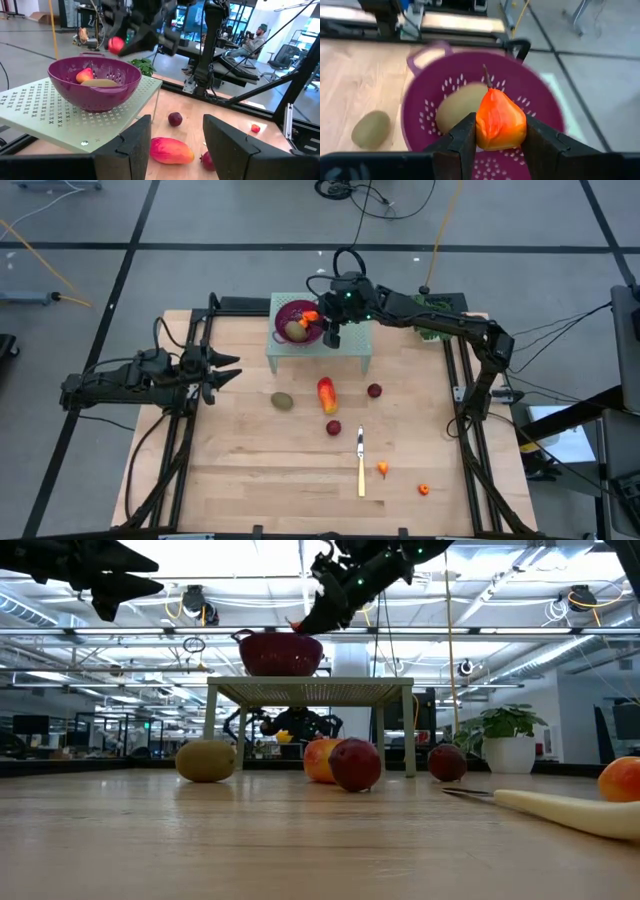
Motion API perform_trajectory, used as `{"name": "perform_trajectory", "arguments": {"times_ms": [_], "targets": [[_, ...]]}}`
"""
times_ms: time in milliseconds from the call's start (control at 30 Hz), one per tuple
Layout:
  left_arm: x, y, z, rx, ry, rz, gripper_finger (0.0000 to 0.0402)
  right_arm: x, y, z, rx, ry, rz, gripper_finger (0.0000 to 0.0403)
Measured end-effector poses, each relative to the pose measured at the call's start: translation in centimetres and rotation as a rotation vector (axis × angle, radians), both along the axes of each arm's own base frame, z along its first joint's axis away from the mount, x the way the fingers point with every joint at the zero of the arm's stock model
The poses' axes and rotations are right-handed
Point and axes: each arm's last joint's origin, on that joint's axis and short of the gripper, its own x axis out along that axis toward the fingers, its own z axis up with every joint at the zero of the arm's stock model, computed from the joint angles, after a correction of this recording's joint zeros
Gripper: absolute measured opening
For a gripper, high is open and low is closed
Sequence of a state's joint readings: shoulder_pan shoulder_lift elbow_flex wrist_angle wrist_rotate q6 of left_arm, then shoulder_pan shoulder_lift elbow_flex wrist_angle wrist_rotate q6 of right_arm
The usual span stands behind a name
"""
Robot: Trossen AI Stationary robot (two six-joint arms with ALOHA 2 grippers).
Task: Pick & Place Fruit
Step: Put the pear into violet strainer bowl on the shelf
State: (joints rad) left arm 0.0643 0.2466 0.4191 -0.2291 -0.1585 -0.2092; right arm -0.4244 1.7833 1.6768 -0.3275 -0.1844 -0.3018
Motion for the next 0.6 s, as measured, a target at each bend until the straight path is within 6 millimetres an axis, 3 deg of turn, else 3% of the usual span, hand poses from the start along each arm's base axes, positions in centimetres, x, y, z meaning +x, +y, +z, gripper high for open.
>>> {"name": "perform_trajectory", "arguments": {"times_ms": [300, 600], "targets": [[0.0, 0.0, 0.0, -0.002, -0.001, 0.002, 0.0182, 0.8, 0.3, -1.2, -0.004, 0.033, 0.028, 0.0126], [0.0, 0.0, 0.0, -0.003, 0.001, 0.002, 0.0182, 0.8, 0.3, -0.9, 0.008, 0.011, 0.016, 0.0137]]}}
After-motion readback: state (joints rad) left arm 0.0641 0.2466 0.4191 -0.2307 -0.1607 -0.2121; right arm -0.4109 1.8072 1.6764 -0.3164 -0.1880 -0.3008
